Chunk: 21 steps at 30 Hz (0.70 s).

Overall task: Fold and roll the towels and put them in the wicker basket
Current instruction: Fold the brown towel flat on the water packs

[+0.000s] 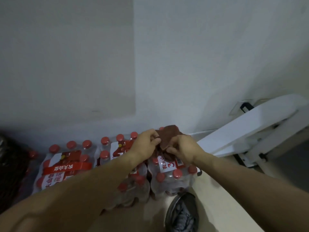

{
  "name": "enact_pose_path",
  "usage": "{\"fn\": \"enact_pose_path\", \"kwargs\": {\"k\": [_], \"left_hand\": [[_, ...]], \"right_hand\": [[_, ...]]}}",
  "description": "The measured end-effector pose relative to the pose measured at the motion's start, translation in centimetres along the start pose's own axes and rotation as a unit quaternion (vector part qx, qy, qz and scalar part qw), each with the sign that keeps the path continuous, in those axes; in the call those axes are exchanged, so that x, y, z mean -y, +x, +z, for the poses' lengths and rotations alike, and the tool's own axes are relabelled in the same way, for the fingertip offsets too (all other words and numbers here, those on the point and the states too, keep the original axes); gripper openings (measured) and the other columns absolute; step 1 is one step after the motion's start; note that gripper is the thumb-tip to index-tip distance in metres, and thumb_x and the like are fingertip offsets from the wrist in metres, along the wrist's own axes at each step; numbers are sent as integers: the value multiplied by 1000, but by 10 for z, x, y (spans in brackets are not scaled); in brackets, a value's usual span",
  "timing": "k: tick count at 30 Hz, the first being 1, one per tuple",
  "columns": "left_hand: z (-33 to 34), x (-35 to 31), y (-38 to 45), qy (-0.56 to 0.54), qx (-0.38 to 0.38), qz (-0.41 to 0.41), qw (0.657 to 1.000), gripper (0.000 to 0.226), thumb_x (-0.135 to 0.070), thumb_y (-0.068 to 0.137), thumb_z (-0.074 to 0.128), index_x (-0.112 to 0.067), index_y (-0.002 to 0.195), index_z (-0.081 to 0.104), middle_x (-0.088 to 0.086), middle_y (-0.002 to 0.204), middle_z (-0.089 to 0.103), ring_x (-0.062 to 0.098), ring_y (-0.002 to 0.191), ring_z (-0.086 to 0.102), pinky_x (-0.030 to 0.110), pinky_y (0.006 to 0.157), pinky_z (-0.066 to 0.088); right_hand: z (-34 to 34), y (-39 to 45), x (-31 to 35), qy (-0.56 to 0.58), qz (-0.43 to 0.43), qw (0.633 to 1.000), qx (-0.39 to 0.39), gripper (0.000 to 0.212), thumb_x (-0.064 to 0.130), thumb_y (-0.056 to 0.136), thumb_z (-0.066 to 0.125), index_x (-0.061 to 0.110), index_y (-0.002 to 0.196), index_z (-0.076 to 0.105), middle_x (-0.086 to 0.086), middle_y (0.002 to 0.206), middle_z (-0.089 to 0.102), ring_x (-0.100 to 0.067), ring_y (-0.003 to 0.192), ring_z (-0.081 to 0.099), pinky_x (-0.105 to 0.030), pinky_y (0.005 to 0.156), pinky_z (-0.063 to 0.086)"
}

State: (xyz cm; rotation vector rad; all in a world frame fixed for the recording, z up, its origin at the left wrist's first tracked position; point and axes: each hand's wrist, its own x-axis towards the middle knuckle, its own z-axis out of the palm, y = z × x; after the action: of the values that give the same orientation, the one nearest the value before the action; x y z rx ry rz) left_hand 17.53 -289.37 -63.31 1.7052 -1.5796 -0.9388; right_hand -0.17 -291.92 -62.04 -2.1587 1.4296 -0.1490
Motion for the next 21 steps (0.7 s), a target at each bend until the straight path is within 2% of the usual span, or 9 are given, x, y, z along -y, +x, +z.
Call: {"fn": "enact_pose_path", "kwargs": {"k": [2,4,7,9,11,13,15,18,21], "left_hand": [[-21,-14,-11,-68,-3,-1,998,12,-14,95,60,-13,83,57,-4,61,61,5,50,53,17,51,42],[-44,-32,-21,-169,-6,-10,985,10,-13,95,59,-9,86,58,4,65,67,7,46,57,16,46,44],[-92,-59,-38,-263,-5,-8,965,10,-11,96,57,-8,87,59,9,69,69,11,51,62,20,52,49],[-127,-72,-54,-275,12,12,961,12,-11,97,55,-9,86,60,3,66,71,10,53,64,19,50,49],[-161,-84,-74,-259,27,29,965,11,-14,97,56,-8,90,62,1,67,71,9,54,64,16,49,47],[-190,-92,-94,-247,32,38,968,12,-15,97,55,-5,94,62,1,67,70,9,55,64,15,49,46],[-214,-93,-112,-242,24,44,969,13,-15,97,55,-5,93,61,6,72,70,11,57,63,18,52,48],[-235,-85,-138,-242,7,44,969,13,-13,97,54,-8,87,60,8,71,69,13,58,62,21,54,49],[-241,-72,-159,-259,-3,12,966,16,-16,98,54,-7,86,59,-1,61,67,7,52,59,15,48,46]], "right_hand": [[-11,-3,25,21,-34,999,-8,20,38,84,72,21,89,64,8,81,67,-10,74,60,-27,69,46],[-26,-8,54,65,-60,996,-21,25,39,85,72,18,93,62,6,82,67,-13,76,61,-27,70,46],[-56,-20,98,151,-96,983,-35,27,34,92,65,7,89,63,-5,77,68,-18,71,61,-41,75,51],[-74,-28,129,162,-120,979,-42,32,32,96,60,2,85,62,-11,75,63,-22,68,56,-48,77,52],[-87,-37,161,177,-134,974,-42,36,34,98,56,0,89,63,-22,84,64,-35,78,59,-52,81,52],[-90,-46,190,221,-154,962,-46,35,34,99,55,1,91,64,-19,88,68,-32,84,65,-50,85,54],[-80,-53,218,290,-162,941,-68,32,31,99,56,2,88,65,-9,80,69,-23,78,67,-46,84,56],[-54,-62,248,393,-140,904,-94,30,30,97,59,1,89,59,-11,74,62,-26,71,62,-45,71,56],[-29,-63,263,377,-144,910,-98,24,30,98,57,8,91,56,-7,70,58,-17,61,52,-37,57,42]]}}
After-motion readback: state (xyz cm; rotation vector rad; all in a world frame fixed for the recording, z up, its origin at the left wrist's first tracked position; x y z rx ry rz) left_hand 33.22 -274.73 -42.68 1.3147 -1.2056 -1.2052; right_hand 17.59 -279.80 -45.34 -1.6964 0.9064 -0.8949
